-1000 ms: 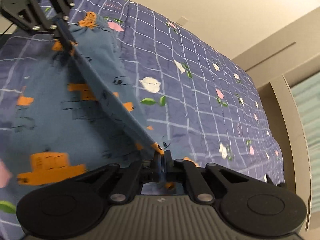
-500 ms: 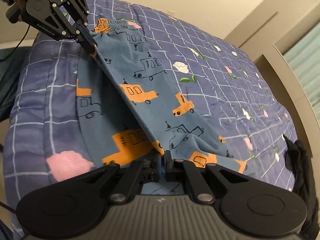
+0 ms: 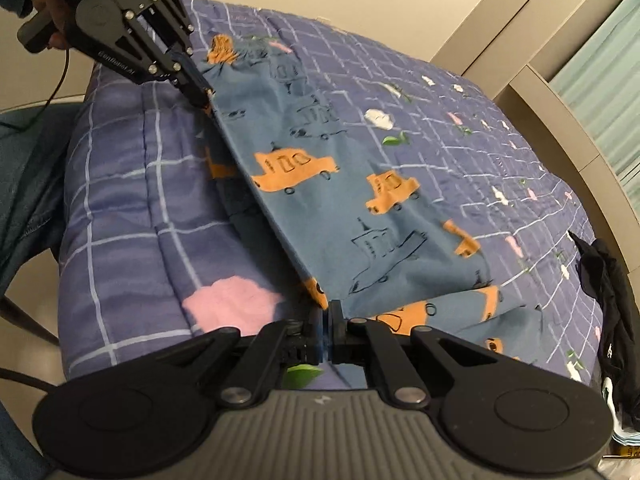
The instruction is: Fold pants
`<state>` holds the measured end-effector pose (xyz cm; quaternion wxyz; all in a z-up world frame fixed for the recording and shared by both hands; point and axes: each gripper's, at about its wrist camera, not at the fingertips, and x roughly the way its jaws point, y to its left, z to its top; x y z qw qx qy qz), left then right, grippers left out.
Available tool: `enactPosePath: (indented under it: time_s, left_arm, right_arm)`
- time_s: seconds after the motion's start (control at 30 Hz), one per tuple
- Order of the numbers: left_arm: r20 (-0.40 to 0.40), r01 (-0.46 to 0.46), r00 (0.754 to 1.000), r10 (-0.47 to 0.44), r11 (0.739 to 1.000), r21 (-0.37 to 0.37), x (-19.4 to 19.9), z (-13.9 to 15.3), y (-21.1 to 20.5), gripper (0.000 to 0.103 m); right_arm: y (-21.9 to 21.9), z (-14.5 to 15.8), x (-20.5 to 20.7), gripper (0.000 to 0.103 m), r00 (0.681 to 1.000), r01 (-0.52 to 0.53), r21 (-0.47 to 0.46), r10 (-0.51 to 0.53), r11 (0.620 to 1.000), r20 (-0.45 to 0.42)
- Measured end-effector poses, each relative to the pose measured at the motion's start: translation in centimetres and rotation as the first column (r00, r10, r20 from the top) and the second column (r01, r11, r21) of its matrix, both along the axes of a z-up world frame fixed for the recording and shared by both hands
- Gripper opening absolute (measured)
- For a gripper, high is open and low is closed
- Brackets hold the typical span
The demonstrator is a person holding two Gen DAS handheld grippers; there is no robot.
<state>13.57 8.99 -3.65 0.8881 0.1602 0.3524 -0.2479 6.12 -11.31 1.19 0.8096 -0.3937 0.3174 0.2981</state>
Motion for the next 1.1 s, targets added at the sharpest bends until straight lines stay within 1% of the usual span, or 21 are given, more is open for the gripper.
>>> enactPosePath:
  time_s: [0.07,0.1,0.17,0.2,0.27,0.3,0.33,0.37,0.4,0.43,0.47,0.5,0.53,0.57,0.63,0.7,0.83,0.93,1.0,1.03,1.1]
  left_arm:
    - [-0.010,-0.009,1.000,0.008,1.000,-0.009,0.1,-0.1,0.1,0.003]
    - [-0.018,-0.016,1.000,0.015,1.000,-0.017,0.1,-0.1,0.1,0.005]
    - [-0.033,-0.030,0.999,0.029,0.999,-0.032,0.1,-0.1,0.2,0.009]
    - [-0.042,-0.039,0.998,0.037,0.998,-0.043,0.1,0.0,0.2,0.013]
    - [-0.055,-0.062,0.997,0.058,0.996,-0.069,0.1,0.2,0.1,0.023]
    - [-0.063,-0.068,0.996,0.063,0.994,-0.082,0.1,0.3,0.0,0.033]
    - [-0.069,-0.076,0.995,0.070,0.993,-0.096,0.0,0.5,-0.2,0.045]
    - [-0.070,-0.084,0.995,0.076,0.990,-0.109,-0.1,0.6,-0.3,0.050]
    - [-0.068,-0.092,0.994,0.084,0.988,-0.124,-0.2,0.8,-0.6,0.060]
    - [-0.065,-0.097,0.994,0.089,0.986,-0.133,-0.3,1.0,-1.0,0.069]
    - [-0.062,-0.102,0.994,0.094,0.985,-0.141,-0.4,1.2,-1.4,0.074]
    - [-0.059,-0.107,0.993,0.099,0.983,-0.152,-0.4,1.4,-1.9,0.082]
    - [-0.056,-0.109,0.993,0.101,0.981,-0.163,-0.4,1.5,-2.4,0.089]
    - [-0.051,-0.112,0.993,0.104,0.978,-0.176,-0.3,1.7,-3.0,0.092]
    - [-0.039,-0.110,0.994,0.104,0.974,-0.197,-0.2,2.0,-4.4,0.100]
    - [-0.028,-0.100,0.995,0.096,0.970,-0.220,0.0,2.2,-6.1,0.101]
    - [-0.004,-0.070,0.997,0.071,0.965,-0.251,0.7,2.3,-10.4,0.102]
    - [0.009,-0.045,0.999,0.049,0.958,-0.282,1.3,2.5,-13.8,0.102]
    - [0.024,-0.026,0.999,0.034,0.952,-0.304,1.6,2.5,-16.2,0.102]
    - [0.038,-0.014,0.999,0.026,0.954,-0.300,1.7,2.5,-17.4,0.102]
    - [0.069,0.013,0.998,0.006,0.961,-0.277,1.7,2.5,-19.7,0.102]
  right_arm:
    - [0.1,-0.6,-0.1,0.002,1.000,0.005,0.003,-0.005,1.000,0.009]
    - [0.1,-0.7,-0.1,0.002,1.000,0.011,0.008,-0.011,1.000,0.012]
    - [-0.1,-0.9,-0.3,0.004,1.000,0.025,0.028,-0.025,0.999,0.017]
    - [-0.2,-1.0,-0.3,0.004,0.999,0.034,0.040,-0.034,0.999,0.020]
    - [-0.6,-1.0,-0.5,0.012,0.998,0.055,0.073,-0.057,0.996,0.027]
    - [-0.8,-1.0,-0.5,0.016,0.997,0.066,0.090,-0.069,0.994,0.029]
    - [-1.0,-1.0,-0.5,0.026,0.996,0.079,0.108,-0.083,0.991,0.029]
    - [-1.3,-0.9,-0.7,0.041,0.995,0.092,0.126,-0.097,0.988,0.032]
    - [-1.6,-0.9,-0.8,0.048,0.993,0.105,0.148,-0.111,0.983,0.036]
    - [-2.0,-0.7,-1.1,0.061,0.991,0.117,0.169,-0.126,0.979,0.039]
    - [-2.5,-0.5,-1.2,0.070,0.989,0.134,0.194,-0.145,0.972,0.041]
    - [-3.0,-0.3,-1.3,0.074,0.986,0.150,0.215,-0.163,0.965,0.040]
    - [-3.7,-0.1,-1.4,0.082,0.982,0.169,0.237,-0.183,0.957,0.039]
    - [-4.4,0.1,-1.6,0.092,0.978,0.187,0.258,-0.204,0.948,0.041]
    - [-5.9,0.4,-2.0,0.101,0.967,0.225,0.292,-0.250,0.930,0.051]
    - [-7.6,0.8,-2.4,0.103,0.951,0.266,0.324,-0.301,0.908,0.064]
    - [-11.8,1.4,-2.9,0.103,0.912,0.360,0.394,-0.408,0.846,0.042]
    - [-15.3,1.8,-3.0,0.103,0.875,0.428,0.443,-0.485,0.788,0.016]
    - [-17.8,1.9,-2.7,0.103,0.842,0.480,0.471,-0.539,0.740,-0.010]
    - [-19.2,2.0,-2.5,0.103,0.826,0.504,0.483,-0.563,0.716,-0.028]
    - [-21.8,2.3,-1.7,0.103,0.804,0.536,0.500,-0.592,0.680,-0.057]
